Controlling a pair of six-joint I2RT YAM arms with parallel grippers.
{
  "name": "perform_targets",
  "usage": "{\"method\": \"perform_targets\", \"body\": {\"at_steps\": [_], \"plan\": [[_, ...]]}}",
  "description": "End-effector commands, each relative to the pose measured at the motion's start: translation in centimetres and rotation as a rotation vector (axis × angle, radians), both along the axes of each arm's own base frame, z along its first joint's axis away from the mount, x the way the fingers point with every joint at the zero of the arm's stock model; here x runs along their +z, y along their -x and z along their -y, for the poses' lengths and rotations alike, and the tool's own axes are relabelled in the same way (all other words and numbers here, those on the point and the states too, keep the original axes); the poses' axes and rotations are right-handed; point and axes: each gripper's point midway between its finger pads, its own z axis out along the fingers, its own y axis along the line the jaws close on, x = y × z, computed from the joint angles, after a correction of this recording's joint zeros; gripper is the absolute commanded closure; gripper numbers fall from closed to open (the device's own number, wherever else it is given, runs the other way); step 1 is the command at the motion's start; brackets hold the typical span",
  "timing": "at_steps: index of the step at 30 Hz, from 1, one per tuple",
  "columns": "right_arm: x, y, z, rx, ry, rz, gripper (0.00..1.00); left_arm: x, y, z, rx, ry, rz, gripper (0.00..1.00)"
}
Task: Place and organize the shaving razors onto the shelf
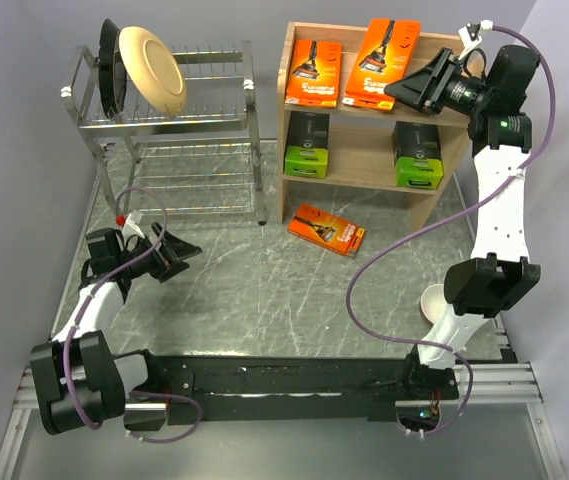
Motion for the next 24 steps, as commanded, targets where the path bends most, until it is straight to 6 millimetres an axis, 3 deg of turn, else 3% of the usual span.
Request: {"method": "perform_targets", "body": {"at_steps": [1, 8, 15, 21, 22, 24], "plan": [[1.1, 0.9, 0.8, -0.031, 0.023, 0.027, 0.44, 0.3, -0.2, -0.2, 0.014, -0.004, 0.041, 0.01], [0.8, 2.8, 0.8, -0.002, -0.002, 0.0, 0.58, 0.1, -0.5, -0.3, 0.028, 0.007, 0.046, 0.01], [0.6, 4.0, 0.5, 0.015, -0.027, -0.032, 0.59, -0.2, -0.3, -0.2, 0.032, 0.01, 0.046, 0.0], [1.1, 3.1, 0.6, 0.026, -0.027, -0.016, 0.56, -0.5, -0.2, -0.2, 0.037, 0.009, 0.036, 0.0], [1.7, 3.2, 0.6, 0.027, -0.024, 0.001, 0.54, -0.4, -0.3, -0.3, 0.038, 0.007, 0.037, 0.01], [2.2, 2.3, 1.3, 0.003, -0.026, 0.019, 0.38, -0.3, -0.4, -0.3, 0.036, 0.002, 0.041, 0.01]]}}
